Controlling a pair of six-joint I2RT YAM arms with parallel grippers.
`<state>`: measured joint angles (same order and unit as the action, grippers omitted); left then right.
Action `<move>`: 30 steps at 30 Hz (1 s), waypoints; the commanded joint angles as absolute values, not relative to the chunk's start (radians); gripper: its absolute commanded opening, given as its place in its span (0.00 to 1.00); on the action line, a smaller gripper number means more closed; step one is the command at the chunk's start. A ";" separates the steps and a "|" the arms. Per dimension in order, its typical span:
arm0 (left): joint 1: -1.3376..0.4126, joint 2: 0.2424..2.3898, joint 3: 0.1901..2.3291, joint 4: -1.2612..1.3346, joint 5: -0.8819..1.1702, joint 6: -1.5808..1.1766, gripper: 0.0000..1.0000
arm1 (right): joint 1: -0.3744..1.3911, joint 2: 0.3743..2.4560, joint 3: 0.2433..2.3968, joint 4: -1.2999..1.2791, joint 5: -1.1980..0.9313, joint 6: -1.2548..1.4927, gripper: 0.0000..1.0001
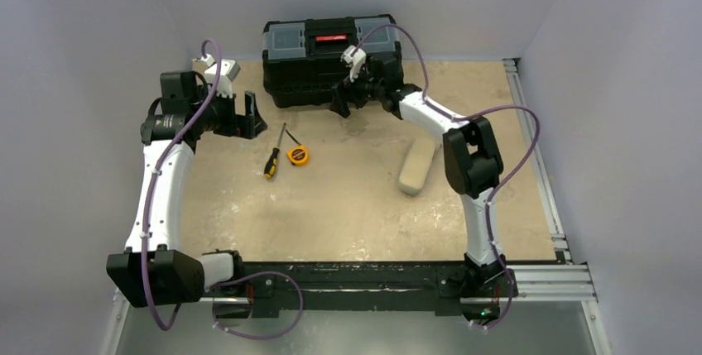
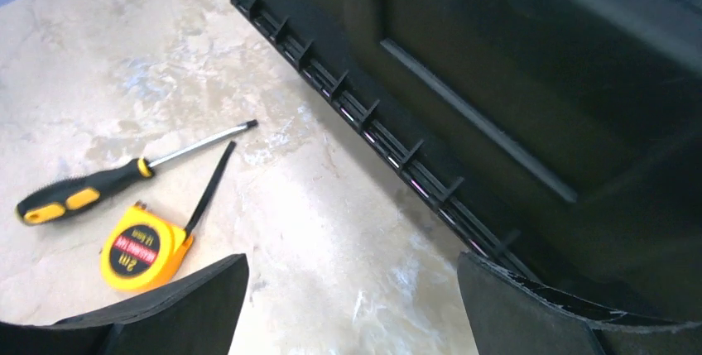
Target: Open the umbrella
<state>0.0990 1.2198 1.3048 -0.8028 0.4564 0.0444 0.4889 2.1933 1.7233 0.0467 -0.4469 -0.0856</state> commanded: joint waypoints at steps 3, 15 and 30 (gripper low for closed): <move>0.104 1.231 1.275 -0.731 0.573 0.198 1.00 | 0.400 1.924 1.788 -0.453 -0.522 -0.402 0.98; 0.017 1.228 1.237 -0.707 0.521 0.321 1.00 | 0.142 1.618 1.403 -0.739 -0.273 -0.162 0.98; 0.010 1.148 1.265 -0.667 0.297 0.154 1.00 | 0.136 1.697 1.158 -0.623 -0.490 0.058 0.92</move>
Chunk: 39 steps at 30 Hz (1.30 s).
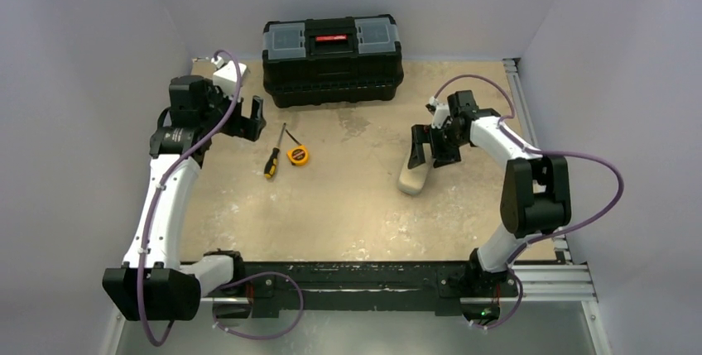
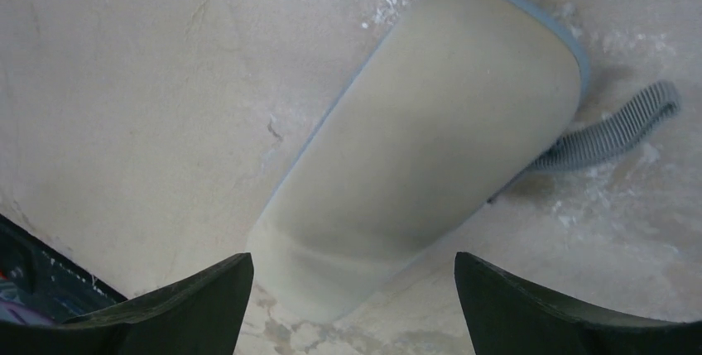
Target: Open the umbrella
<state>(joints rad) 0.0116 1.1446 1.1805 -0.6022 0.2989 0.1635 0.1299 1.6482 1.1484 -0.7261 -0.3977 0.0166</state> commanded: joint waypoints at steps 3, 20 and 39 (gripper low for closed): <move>0.015 1.165 1.284 -0.769 0.389 0.165 1.00 | 0.162 1.782 1.212 -0.595 -0.552 0.044 0.89; 0.028 1.083 0.989 -0.636 0.607 -0.110 1.00 | 0.530 1.866 1.526 -0.693 -0.358 -0.675 0.99; -0.091 1.175 0.899 -0.545 0.693 -0.098 0.73 | 0.336 1.844 1.447 -0.759 -0.540 -0.198 0.80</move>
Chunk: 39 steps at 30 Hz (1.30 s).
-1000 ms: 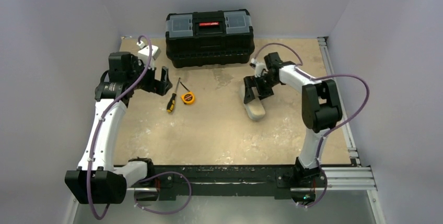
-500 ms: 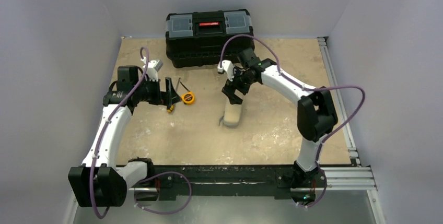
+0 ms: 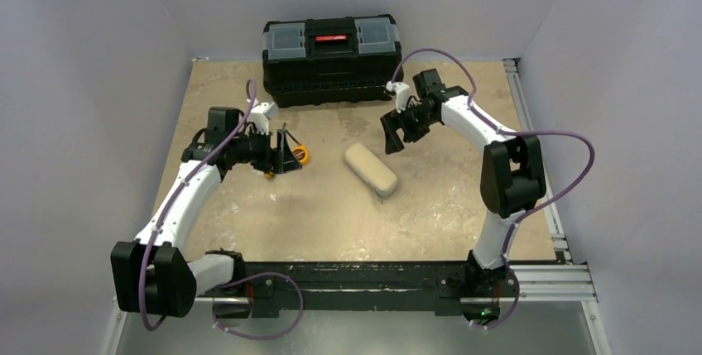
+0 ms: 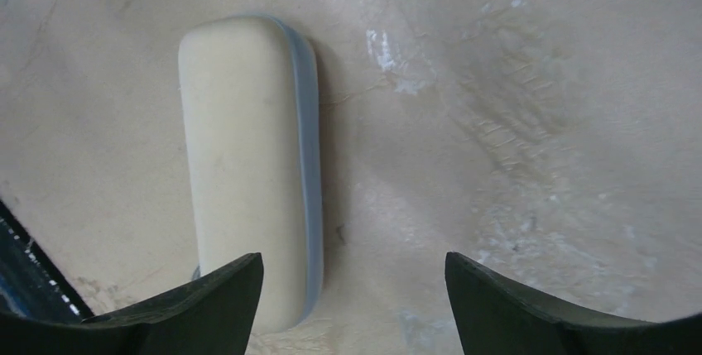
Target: Open the umbrella
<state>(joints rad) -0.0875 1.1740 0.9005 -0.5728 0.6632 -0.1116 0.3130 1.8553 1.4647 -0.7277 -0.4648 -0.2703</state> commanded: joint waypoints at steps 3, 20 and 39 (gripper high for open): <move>-0.091 1.167 0.901 -0.559 0.684 -0.081 0.72 | 0.335 1.841 1.417 -0.790 -0.575 -0.256 0.80; -0.091 1.150 0.871 -0.540 0.700 -0.142 0.79 | 0.480 1.758 1.271 -0.863 -0.874 -0.361 0.78; -0.099 1.112 0.701 -0.300 0.839 -0.366 0.63 | 0.477 1.662 1.346 -0.712 -0.577 -1.256 0.98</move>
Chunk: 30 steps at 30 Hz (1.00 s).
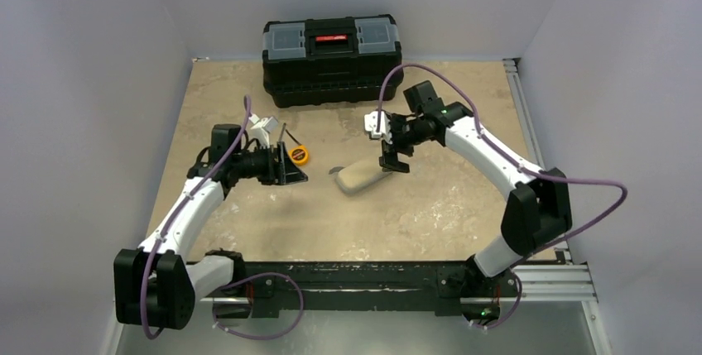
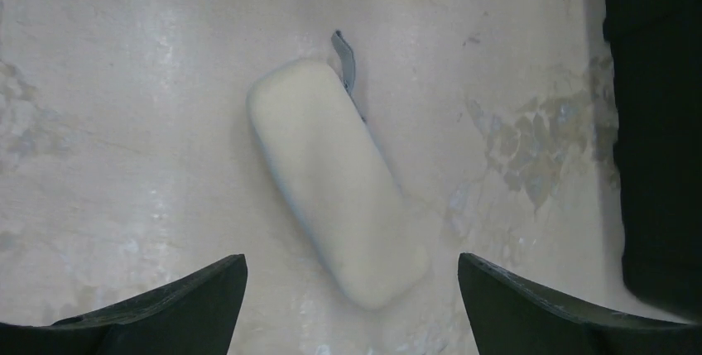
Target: Open the umbrella
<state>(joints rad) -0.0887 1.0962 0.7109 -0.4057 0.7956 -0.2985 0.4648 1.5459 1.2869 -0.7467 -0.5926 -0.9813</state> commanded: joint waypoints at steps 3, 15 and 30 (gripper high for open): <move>-0.098 1.140 0.718 -0.305 0.842 -0.354 0.60 | 0.480 1.781 1.480 -0.844 -0.618 -1.332 0.92; -0.147 1.205 0.713 -0.289 0.821 -0.368 0.45 | 0.480 1.994 1.579 -1.034 -0.615 -1.401 0.74; -0.338 1.440 0.729 -0.150 0.805 -0.421 0.18 | 0.516 1.661 1.033 -0.447 -0.492 -1.319 0.47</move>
